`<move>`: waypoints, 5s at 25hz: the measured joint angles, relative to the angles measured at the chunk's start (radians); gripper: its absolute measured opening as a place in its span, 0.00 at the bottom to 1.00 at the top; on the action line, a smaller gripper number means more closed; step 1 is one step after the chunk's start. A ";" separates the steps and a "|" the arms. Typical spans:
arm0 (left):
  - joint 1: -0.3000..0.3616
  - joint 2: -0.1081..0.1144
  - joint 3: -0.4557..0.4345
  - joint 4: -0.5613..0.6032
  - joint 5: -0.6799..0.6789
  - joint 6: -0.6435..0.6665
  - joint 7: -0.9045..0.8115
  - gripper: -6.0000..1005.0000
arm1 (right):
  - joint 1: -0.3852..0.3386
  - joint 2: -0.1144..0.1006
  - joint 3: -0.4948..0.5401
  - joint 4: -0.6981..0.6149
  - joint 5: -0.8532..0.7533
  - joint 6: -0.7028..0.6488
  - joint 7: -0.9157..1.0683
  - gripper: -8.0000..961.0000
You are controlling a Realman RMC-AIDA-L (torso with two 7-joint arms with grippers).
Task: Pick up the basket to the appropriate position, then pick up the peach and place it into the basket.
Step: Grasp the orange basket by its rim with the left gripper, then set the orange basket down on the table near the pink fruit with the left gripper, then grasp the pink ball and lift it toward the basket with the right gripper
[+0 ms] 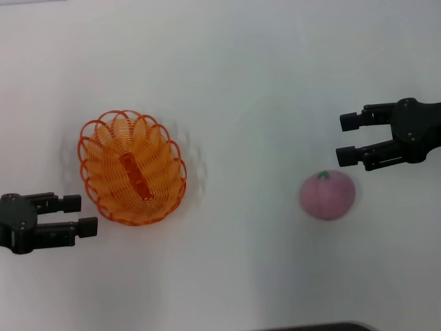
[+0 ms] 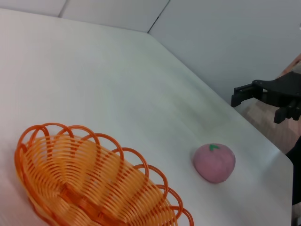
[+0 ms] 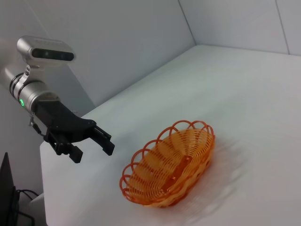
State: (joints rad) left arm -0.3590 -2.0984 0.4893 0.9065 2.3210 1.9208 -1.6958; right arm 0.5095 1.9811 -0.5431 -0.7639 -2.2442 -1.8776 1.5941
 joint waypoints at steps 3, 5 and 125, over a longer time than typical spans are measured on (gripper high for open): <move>0.000 -0.001 0.000 0.000 0.000 -0.001 0.000 0.78 | 0.001 0.001 -0.001 0.000 0.000 0.000 0.000 0.96; -0.002 -0.001 0.000 0.000 0.000 -0.002 0.000 0.78 | 0.001 0.001 -0.001 0.000 0.000 0.000 0.001 0.96; -0.010 -0.040 -0.060 0.134 -0.175 -0.073 -0.074 0.80 | 0.150 -0.023 -0.137 -0.341 0.019 -0.083 0.451 0.96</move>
State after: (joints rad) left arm -0.3690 -2.1381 0.4297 1.0404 2.1459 1.8480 -1.7695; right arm 0.6599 1.9585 -0.6800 -1.1049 -2.2253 -1.9604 2.0451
